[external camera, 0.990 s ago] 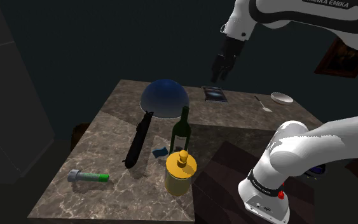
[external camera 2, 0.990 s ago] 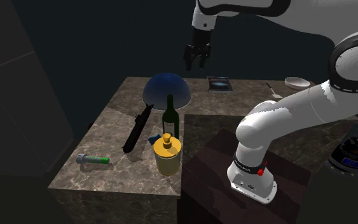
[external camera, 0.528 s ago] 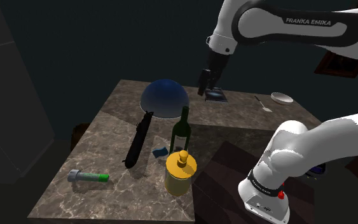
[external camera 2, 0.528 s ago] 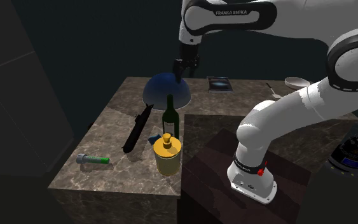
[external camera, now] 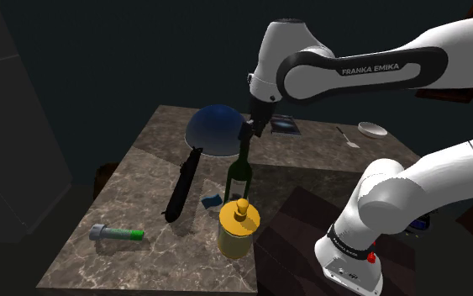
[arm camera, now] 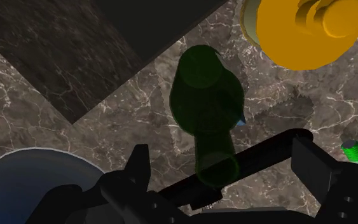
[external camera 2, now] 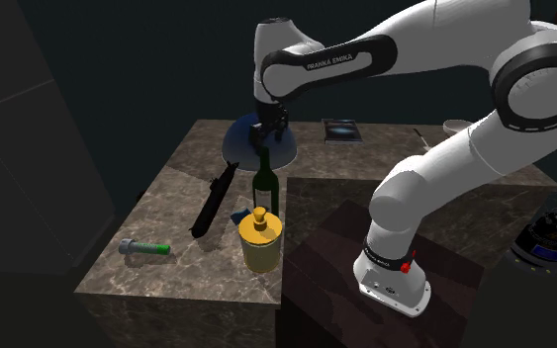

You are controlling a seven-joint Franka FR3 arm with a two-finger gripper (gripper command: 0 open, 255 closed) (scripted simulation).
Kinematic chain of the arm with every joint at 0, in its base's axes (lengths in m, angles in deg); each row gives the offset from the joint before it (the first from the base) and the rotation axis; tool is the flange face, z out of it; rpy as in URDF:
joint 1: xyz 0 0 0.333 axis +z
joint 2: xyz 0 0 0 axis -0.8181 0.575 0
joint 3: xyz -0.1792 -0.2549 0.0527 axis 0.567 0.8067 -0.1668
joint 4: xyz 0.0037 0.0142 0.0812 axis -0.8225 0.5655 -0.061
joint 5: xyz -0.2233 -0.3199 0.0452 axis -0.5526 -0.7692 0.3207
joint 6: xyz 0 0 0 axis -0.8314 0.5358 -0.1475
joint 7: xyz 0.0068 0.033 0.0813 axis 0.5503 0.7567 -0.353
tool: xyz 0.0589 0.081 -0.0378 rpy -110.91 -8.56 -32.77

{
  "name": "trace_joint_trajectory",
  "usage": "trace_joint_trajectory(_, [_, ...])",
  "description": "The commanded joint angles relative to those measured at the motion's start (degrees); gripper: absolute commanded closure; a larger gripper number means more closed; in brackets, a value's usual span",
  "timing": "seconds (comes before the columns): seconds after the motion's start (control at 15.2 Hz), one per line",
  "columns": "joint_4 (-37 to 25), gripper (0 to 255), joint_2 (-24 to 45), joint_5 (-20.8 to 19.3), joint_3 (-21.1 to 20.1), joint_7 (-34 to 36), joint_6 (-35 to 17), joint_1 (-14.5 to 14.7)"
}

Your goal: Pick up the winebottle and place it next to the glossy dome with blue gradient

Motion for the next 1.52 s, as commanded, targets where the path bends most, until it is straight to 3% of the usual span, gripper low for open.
trace_joint_trajectory(0.0, [1.1, 0, 0.7, -0.1, -0.3, 0.1, -1.8, 0.0])
trace_joint_trajectory(0.33, [4.2, 0, 2.4, -0.1, -0.6, 0.2, -6.7, -0.1])
trace_joint_trajectory(0.86, [4.2, 0, 2.4, -0.1, -0.6, 0.2, -6.6, -0.1])
trace_joint_trajectory(0.92, [4.2, 255, 2.4, -0.1, -0.6, 0.2, -6.6, -0.1])
trace_joint_trajectory(1.45, [4.2, 255, 2.4, -0.1, -0.6, 0.2, -6.6, -0.1])
